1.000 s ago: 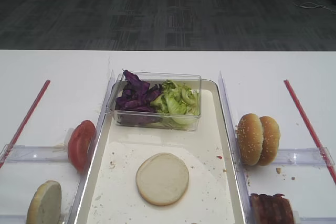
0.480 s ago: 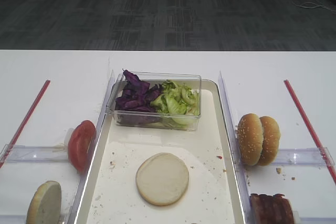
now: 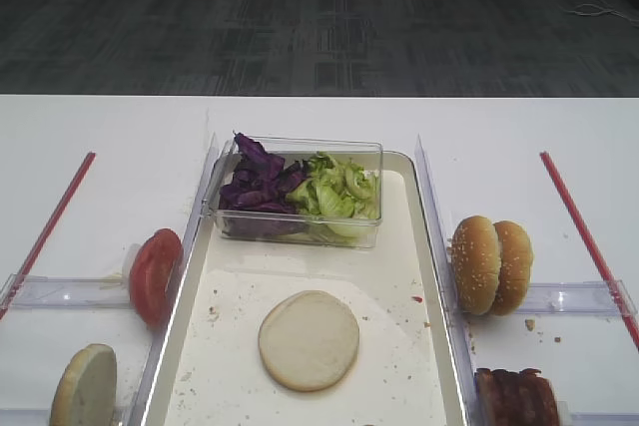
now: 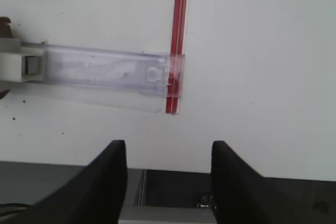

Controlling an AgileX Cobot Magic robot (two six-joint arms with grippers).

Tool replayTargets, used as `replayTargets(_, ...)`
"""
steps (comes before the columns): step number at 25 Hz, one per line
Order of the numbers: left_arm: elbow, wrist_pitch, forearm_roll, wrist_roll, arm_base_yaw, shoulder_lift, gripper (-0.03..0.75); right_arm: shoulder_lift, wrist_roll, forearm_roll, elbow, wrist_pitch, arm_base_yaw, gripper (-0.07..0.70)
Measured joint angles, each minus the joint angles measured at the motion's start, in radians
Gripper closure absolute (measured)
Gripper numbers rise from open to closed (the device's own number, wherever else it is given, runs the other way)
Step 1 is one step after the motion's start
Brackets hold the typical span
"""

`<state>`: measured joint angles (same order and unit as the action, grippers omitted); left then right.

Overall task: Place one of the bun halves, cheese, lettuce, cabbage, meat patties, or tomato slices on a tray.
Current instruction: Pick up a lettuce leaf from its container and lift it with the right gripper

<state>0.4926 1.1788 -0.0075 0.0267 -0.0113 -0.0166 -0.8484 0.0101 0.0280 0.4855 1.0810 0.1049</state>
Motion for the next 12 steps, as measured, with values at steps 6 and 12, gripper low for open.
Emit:
replayTargets(6, 0.0, 0.0, 0.0, 0.0, 0.0, 0.0, 0.242, -0.091, -0.028, -0.02, 0.0, -0.005, 0.0, 0.221)
replayTargets(12, 0.0, 0.0, 0.0, 0.0, 0.0, 0.0, 0.242, -0.106, -0.036, -0.028, 0.0, -0.006, 0.0, 0.221)
